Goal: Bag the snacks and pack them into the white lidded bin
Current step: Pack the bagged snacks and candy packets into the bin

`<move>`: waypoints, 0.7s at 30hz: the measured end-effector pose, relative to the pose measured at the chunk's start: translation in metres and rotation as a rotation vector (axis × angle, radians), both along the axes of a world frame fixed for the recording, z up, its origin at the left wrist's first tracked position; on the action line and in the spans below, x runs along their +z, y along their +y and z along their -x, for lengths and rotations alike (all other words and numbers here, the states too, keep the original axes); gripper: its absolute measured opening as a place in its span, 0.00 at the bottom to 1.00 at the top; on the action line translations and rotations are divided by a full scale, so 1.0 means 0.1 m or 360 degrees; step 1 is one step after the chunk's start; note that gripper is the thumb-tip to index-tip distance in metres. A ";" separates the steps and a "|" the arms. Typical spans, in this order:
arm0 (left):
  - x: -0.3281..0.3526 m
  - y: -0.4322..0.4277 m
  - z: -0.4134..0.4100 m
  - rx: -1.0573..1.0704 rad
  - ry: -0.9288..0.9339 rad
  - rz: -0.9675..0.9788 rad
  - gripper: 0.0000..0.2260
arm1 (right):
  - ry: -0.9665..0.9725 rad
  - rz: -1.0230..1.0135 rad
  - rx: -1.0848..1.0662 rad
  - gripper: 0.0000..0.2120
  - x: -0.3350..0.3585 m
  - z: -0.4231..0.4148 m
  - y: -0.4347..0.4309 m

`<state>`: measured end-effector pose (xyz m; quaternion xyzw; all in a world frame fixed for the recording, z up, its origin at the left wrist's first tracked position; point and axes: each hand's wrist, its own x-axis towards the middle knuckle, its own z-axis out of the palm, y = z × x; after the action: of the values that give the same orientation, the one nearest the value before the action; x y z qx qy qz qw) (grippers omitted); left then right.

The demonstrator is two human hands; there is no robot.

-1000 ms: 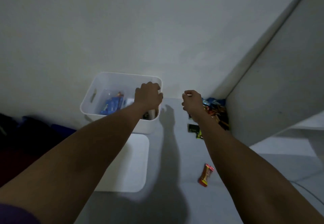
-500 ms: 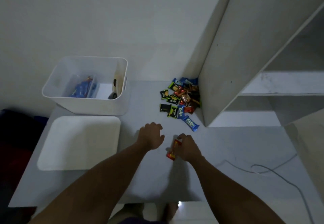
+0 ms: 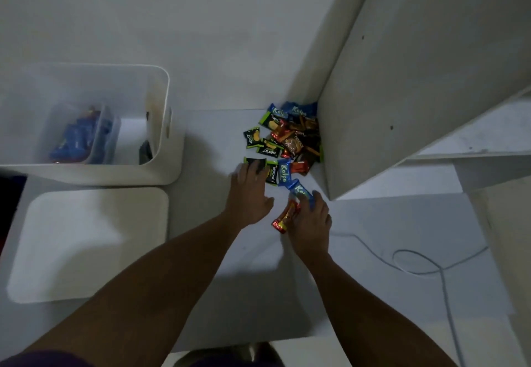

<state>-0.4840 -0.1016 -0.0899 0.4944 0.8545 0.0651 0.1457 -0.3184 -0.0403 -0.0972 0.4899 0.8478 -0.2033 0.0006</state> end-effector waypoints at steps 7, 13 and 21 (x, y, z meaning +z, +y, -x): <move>-0.24 0.60 0.66 -0.0620 0.0267 -0.0105 0.52 | 0.0247 0.0051 0.0059 0.37 -0.23 0.35 0.60; -0.45 0.86 1.06 -0.0807 0.0319 -0.0202 0.54 | 0.0255 -0.0003 0.0230 0.41 -0.39 0.61 0.97; -0.59 0.93 1.25 -0.0798 0.0082 -0.0161 0.58 | 0.0076 -0.0060 0.0425 0.63 -0.41 0.91 1.31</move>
<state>-0.6087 -0.0089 -0.1494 0.6990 0.7042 0.0569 0.1107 -0.4095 0.0907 -0.1386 0.3676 0.9088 -0.1972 -0.0016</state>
